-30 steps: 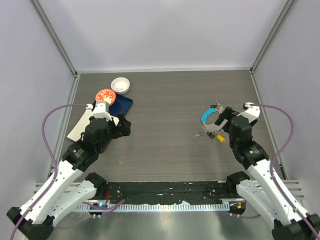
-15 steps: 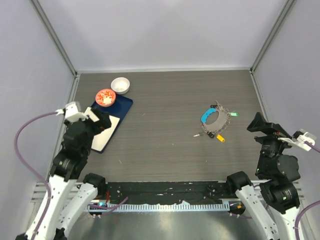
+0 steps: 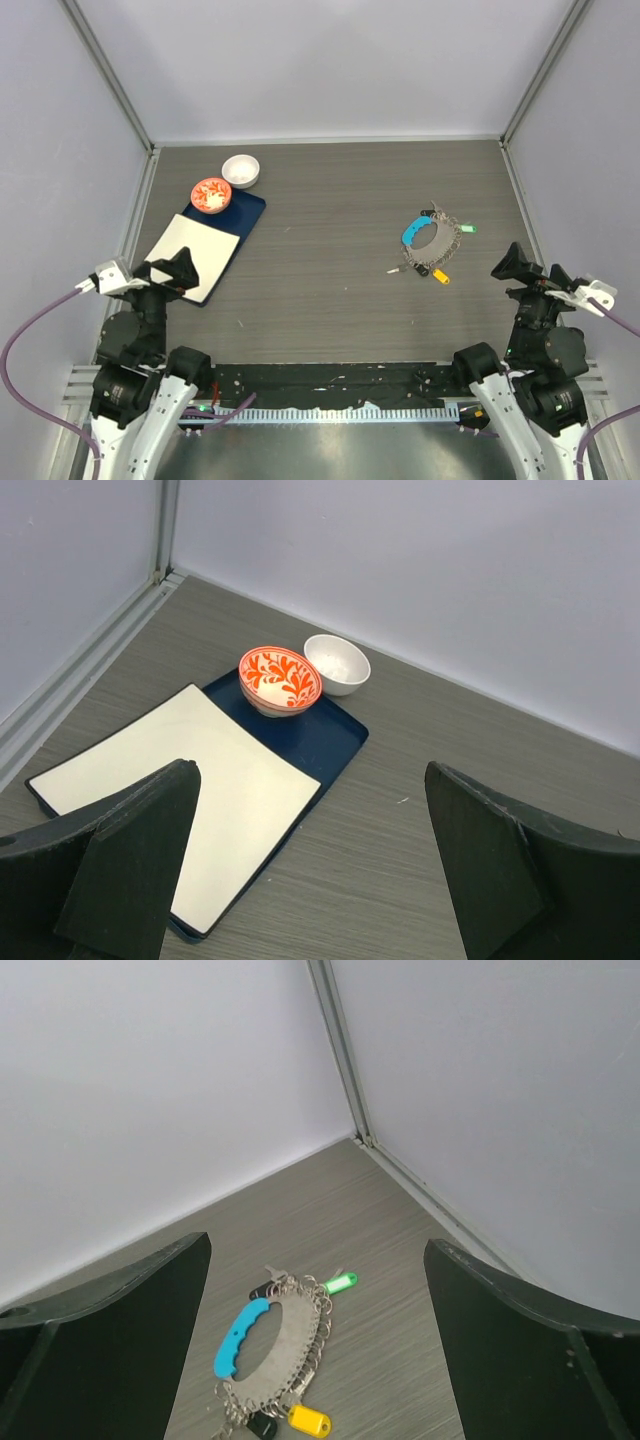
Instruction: Put the keys on the keyring
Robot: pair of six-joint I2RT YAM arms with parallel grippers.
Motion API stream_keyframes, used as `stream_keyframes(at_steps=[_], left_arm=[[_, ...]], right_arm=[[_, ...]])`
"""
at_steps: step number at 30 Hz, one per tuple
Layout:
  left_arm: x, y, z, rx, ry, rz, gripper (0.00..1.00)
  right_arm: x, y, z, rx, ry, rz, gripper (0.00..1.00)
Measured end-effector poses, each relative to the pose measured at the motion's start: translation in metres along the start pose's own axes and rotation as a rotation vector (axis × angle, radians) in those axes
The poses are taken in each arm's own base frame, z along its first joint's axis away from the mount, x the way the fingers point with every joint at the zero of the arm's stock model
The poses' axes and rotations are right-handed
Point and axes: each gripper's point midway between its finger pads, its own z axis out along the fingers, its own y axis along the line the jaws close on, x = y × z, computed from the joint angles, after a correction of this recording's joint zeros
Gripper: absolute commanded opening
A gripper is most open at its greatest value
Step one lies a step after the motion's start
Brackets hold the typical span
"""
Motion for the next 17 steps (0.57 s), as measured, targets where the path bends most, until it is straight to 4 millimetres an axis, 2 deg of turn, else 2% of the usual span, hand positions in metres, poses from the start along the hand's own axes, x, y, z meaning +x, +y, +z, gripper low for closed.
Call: stream_keyframes(at_steps=[6, 17], left_arm=[[0.003, 0.003, 0.003, -0.022, 0.012, 0.022, 1.0], [0.005, 0.016, 0.007, -0.089, 0.007, 0.048, 1.0]], right_arm=[[0.022, 0.005, 0.004, -0.02, 0.039, -0.026, 0.95], [0.024, 0.012, 0.003, -0.055, 0.047, -0.006, 0.95]])
